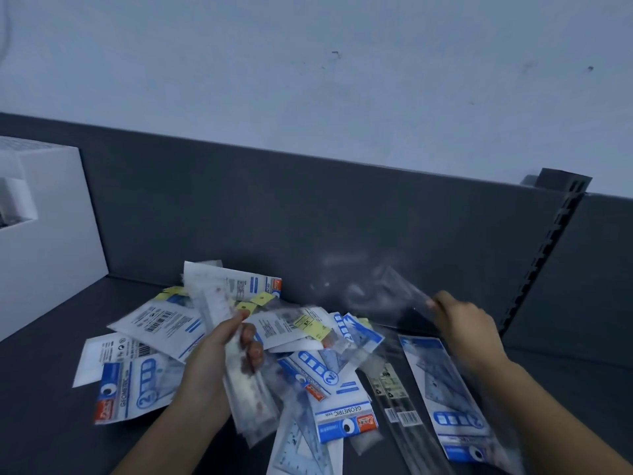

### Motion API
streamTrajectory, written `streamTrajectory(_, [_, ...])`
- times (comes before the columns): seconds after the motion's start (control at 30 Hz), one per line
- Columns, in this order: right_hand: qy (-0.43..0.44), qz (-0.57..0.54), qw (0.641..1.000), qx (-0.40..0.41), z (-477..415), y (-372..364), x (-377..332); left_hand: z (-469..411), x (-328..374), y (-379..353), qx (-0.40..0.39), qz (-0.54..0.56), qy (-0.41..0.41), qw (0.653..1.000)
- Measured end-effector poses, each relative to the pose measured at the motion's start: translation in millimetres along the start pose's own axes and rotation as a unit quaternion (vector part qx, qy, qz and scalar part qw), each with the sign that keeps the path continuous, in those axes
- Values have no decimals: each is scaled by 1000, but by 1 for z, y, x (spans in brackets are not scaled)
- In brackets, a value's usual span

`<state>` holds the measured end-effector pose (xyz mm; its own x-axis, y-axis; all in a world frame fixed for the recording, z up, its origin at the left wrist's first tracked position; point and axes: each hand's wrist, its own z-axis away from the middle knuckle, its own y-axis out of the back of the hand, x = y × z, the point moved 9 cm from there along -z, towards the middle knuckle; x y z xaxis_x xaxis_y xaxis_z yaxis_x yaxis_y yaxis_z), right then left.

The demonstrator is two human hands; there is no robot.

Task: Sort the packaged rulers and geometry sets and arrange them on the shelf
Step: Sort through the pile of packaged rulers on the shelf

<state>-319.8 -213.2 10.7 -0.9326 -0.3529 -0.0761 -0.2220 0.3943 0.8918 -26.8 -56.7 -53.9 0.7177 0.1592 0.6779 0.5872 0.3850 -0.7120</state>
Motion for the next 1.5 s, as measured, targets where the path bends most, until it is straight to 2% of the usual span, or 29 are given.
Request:
streamTrajectory(0.07, [-38, -148, 988, 4, 2, 15, -12, 3, -5, -6, -11, -1, 9, 1000])
streamTrajectory(0.1, [-68, -262, 963, -13, 5, 17, -21, 5, -8, -10, -17, -8, 16, 1000])
streamTrajectory(0.17, [-115, -484, 864, -80, 22, 14, -60, 11, -15, -22, -43, -32, 34, 998])
streamTrajectory(0.2, [-125, -550, 817, -123, 33, 10, -86, 14, -20, -29, -58, -40, 46, 996])
streamTrajectory(0.23, [-125, -575, 792, -163, 46, 10, -111, 18, -24, -35, -71, -48, 54, 995])
streamTrajectory(0.33, [-83, -583, 777, -222, 76, 9, -176, 20, -31, -41, -99, -69, 63, 991])
streamTrajectory(0.37, [-54, -577, 784, -225, 82, 9, -192, 22, -31, -41, -109, -67, 70, 989])
streamTrajectory(0.47, [25, -494, 846, -201, 86, 9, -211, 24, -27, -28, -103, -65, 86, 989])
streamTrajectory(0.57, [57, -477, 849, -222, 83, 7, -209, 17, -1, -6, -21, -40, 9, 999])
streamTrajectory(0.63, [65, -467, 848, -244, 81, 5, -206, 14, 15, 2, -7, -22, -34, 999])
streamTrajectory(0.73, [116, -437, 856, -252, 81, 9, -211, 15, 23, 13, 12, -80, -54, 995])
streamTrajectory(0.77, [141, -402, 870, -249, 79, 11, -212, 18, 26, 15, 26, -118, -60, 991])
streamTrajectory(0.8, [178, -320, 902, -229, 74, 14, -210, 18, 29, 19, 42, -157, -72, 984])
streamTrajectory(0.83, [216, -197, 937, -193, 67, 22, -208, 19, 32, 23, 62, -190, -79, 977])
streamTrajectory(0.87, [249, -61, 954, -154, 59, 31, -207, 17, 33, 27, 70, -208, -82, 972])
streamTrajectory(0.9, [269, 48, 953, -130, 54, 38, -205, 18, 34, 27, 73, -215, -74, 971])
streamTrajectory(0.93, [284, 103, 945, -125, 51, 44, -208, 14, 32, 26, 64, -221, -61, 971])
streamTrajectory(1.0, [334, 131, 925, -124, 52, 53, -226, 11, 23, 6, 23, -262, -8, 965])
streamTrajectory(1.07, [397, 127, 905, -90, 59, 58, -251, 15, 6, -11, -43, -304, 75, 949])
streamTrajectory(1.13, [428, 105, 896, -54, 60, 59, -266, 25, -14, -26, -139, -256, 149, 945])
streamTrajectory(1.2, [422, 28, 905, -41, 56, 55, -266, 32, -22, -30, -198, -198, 166, 946])
streamTrajectory(1.27, [406, -57, 912, 18, 51, 64, -254, 25, -29, -23, -204, -156, 168, 952])
streamTrajectory(1.33, [350, -166, 919, 68, 45, 77, -221, 22, -36, -30, -209, -148, 181, 950])
streamTrajectory(1.4, [226, -230, 942, 91, 38, 83, -167, 19, -40, -39, -214, -118, 188, 951])
streamTrajectory(1.43, [146, -217, 962, 83, 34, 79, -133, 18, -41, -41, -207, -96, 193, 954])
streamTrajectory(1.47, [62, -160, 984, 42, 31, 60, -93, 16, -42, -44, -206, -63, 195, 957])
streamTrajectory(1.5, [-34, -82, 995, -35, 34, 37, -48, 16, -43, -48, -206, -36, 194, 959])
